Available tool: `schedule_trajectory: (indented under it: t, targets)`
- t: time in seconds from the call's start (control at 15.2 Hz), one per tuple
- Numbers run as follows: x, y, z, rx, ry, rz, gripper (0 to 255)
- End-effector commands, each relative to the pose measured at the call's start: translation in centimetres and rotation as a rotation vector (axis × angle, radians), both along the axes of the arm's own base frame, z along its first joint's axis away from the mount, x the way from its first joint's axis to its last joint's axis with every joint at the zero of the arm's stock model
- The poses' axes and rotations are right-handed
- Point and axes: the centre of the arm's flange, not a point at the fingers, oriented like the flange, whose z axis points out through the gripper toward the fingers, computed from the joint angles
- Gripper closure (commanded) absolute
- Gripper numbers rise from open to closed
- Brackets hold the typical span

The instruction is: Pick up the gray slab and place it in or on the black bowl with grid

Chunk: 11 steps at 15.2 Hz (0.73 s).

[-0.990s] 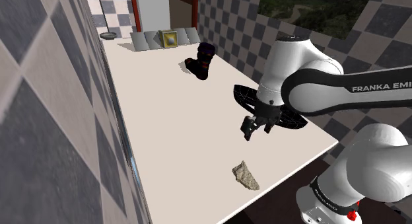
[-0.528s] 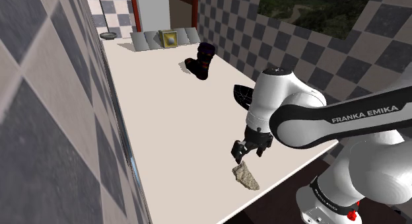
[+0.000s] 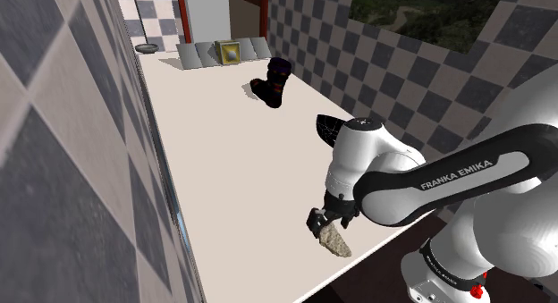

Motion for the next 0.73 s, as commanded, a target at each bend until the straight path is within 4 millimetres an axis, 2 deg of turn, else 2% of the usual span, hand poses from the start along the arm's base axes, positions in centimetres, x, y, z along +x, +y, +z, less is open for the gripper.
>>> schedule_trajectory:
  t: [0.0, 0.53, 0.59, 0.66]
  targets:
    - [-0.08, 0.15, -0.78, 0.0, -0.001, 0.0, 0]
    - [-0.08, 0.15, -0.77, 0.0, -0.001, 0.0, 0]
    - [-0.08, 0.15, -0.77, 0.0, -0.001, 0.0, 255]
    - [-0.08, 0.15, -0.77, 0.0, -0.001, 0.0, 255]
